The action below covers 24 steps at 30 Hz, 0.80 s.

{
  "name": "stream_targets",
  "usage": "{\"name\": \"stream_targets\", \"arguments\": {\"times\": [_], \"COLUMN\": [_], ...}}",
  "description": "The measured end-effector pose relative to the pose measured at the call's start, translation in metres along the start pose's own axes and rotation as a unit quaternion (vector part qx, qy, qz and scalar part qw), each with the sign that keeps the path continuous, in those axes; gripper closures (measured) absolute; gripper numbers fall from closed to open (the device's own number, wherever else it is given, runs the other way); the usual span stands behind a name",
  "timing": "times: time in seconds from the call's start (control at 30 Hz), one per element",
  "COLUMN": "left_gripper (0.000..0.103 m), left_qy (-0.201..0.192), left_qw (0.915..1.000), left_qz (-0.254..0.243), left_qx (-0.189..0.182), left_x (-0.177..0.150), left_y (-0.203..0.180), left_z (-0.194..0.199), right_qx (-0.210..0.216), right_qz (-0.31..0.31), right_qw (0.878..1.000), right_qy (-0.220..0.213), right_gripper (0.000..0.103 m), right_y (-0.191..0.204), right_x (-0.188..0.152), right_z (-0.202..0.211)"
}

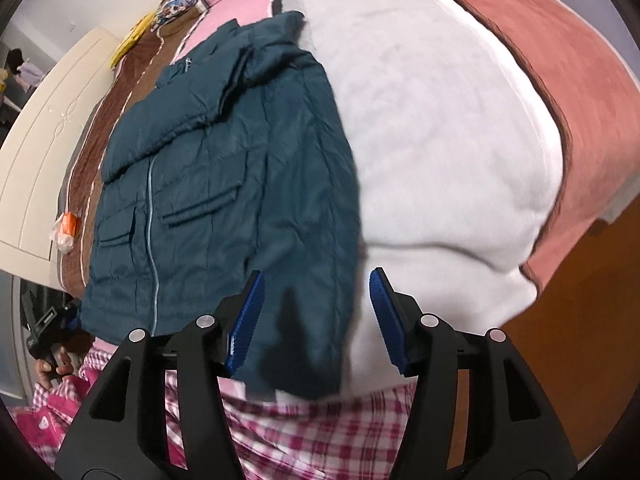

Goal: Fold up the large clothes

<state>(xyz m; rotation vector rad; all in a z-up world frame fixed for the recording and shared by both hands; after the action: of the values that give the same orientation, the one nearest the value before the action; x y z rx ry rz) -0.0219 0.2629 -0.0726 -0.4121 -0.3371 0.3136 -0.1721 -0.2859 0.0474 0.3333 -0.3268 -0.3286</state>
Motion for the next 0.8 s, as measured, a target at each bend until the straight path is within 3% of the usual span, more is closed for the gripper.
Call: {"name": "stream_targets", "arguments": {"times": [0.23,0.37,0.67,0.7,0.8], "left_gripper": [0.031,0.032,0.072,0.077,0.085], "left_qy": [0.022,0.027,0.017,0.014,0.005], "left_qw": [0.9992,0.9986,0.9974,0.9974,0.9977], "left_qz": [-0.006,0.003,-0.002,-0.005,-0.016], "left_qx": [-0.032,-0.045,-0.07,-0.07,-0.066], "left_x": [-0.011,-0.013,-0.013,-0.013,-0.011], "left_y": [-0.005,-0.002,-0.006,-0.007,-0.012], "left_z": [-0.008,-0.011,-0.007,-0.006,-0.002], "right_qx": [0.019,0.022,0.074,0.074,0.077], "right_qz": [-0.02,-0.027,-0.036,-0.035,-0.031], "right_qw": [1.0,0.999,0.996,0.996,0.996], "right_qy": [0.012,0.017,0.046,0.046,0.046], "right_gripper": [0.046,0.04,0.04,0.043,0.065], "right_y": [-0.011,-0.017,-0.012,-0.012,-0.01], "right_x": [-0.016,-0.024,-0.036,-0.036,-0.038], "right_z": [-0.001,-0.002,-0.021,-0.024,-0.026]}}
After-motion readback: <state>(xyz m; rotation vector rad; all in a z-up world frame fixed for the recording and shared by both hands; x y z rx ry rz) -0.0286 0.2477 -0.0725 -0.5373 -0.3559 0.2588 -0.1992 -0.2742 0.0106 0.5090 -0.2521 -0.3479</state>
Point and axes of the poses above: each gripper's, at about its wrist camera, not at the fingertips, and z roughly against the way its jaws point, y to its left, x to its top, the point moved 2 cm from there along -z, roughly the way its jaws point, and after that the axes turned 2 degrees about y, right-handed, at the moved point
